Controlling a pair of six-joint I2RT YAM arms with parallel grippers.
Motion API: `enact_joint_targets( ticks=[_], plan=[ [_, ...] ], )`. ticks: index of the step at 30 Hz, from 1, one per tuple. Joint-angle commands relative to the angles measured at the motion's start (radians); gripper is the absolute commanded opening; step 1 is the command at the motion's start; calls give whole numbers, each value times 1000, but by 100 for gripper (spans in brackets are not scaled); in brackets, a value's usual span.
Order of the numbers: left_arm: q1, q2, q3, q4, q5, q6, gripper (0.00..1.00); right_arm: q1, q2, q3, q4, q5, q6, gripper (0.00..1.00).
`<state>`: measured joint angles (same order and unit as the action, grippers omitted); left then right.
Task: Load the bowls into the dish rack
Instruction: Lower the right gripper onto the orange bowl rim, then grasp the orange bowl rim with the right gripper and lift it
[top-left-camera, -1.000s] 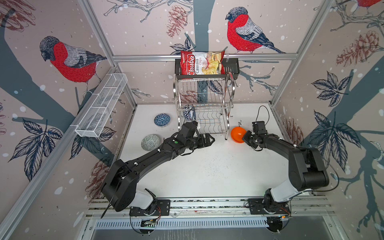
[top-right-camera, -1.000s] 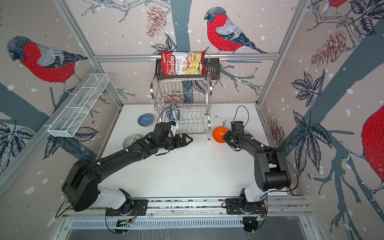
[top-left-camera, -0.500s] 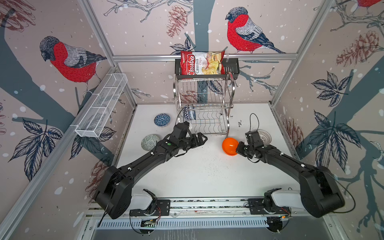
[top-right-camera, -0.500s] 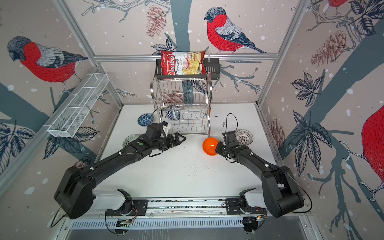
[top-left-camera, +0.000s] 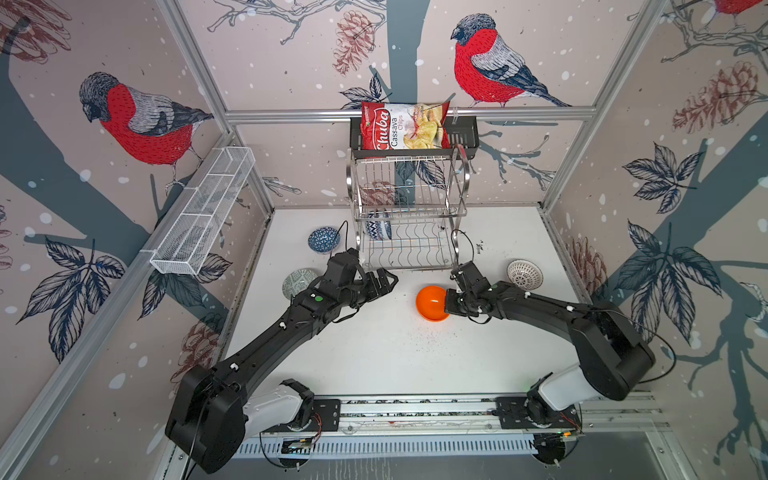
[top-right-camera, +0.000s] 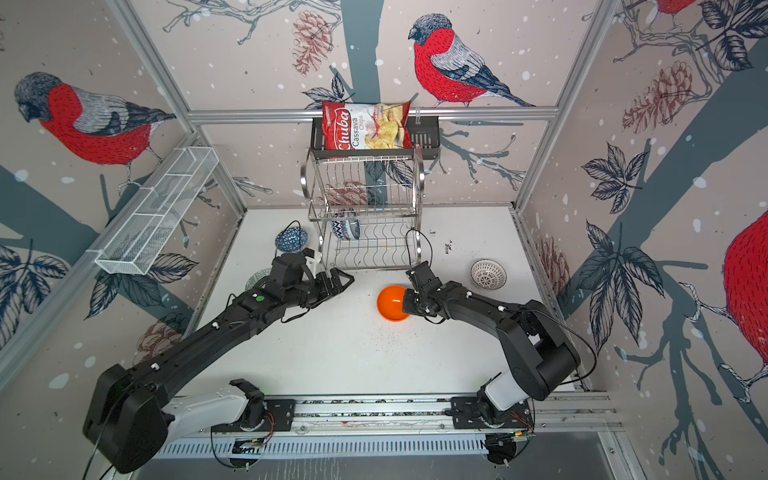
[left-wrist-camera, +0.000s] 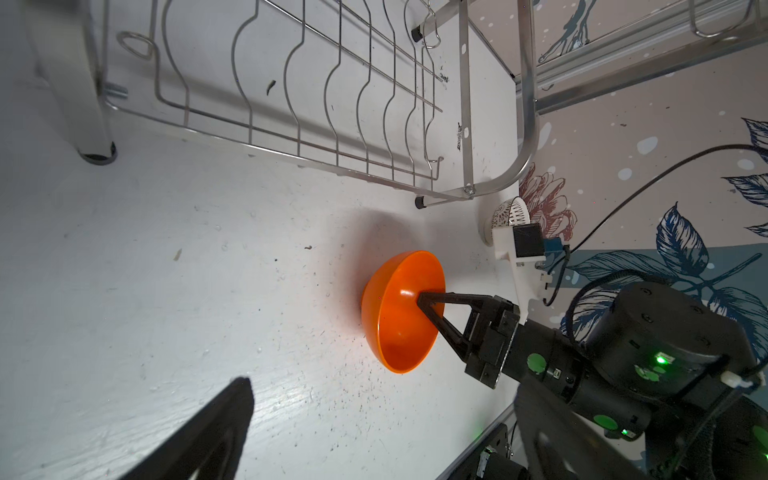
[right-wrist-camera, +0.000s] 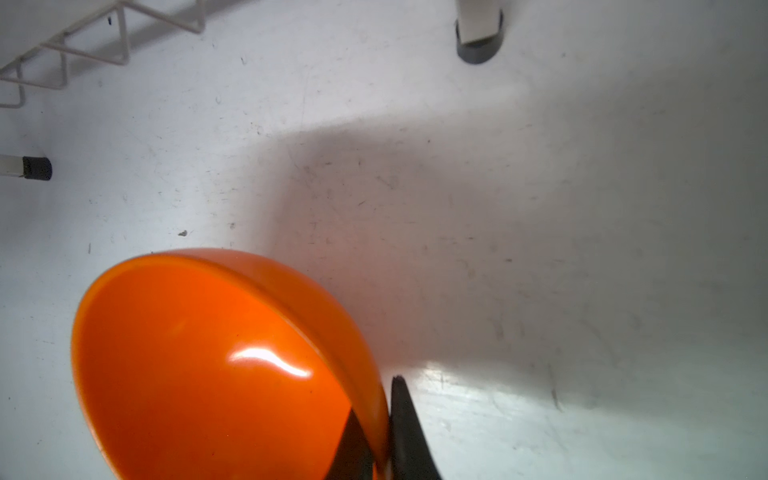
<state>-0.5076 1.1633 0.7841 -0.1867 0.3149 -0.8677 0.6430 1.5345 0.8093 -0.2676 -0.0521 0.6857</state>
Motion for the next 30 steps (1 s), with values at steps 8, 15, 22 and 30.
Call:
enact_joint_targets(
  ticks=[8, 15, 22, 30],
  plan=[
    [120, 6, -2, 21, 97, 60, 98, 37, 37, 145, -169, 145, 40, 34],
    [171, 16, -55, 124, 138, 62, 98, 108, 40, 273, -295, 291, 67, 59],
    [208, 32, -73, 167, 147, 89, 98, 193, 81, 313, -202, 318, 42, 82],
    [221, 78, -50, 156, 157, 95, 98, 295, 195, 373, -174, 303, 93, 87]
  ],
)
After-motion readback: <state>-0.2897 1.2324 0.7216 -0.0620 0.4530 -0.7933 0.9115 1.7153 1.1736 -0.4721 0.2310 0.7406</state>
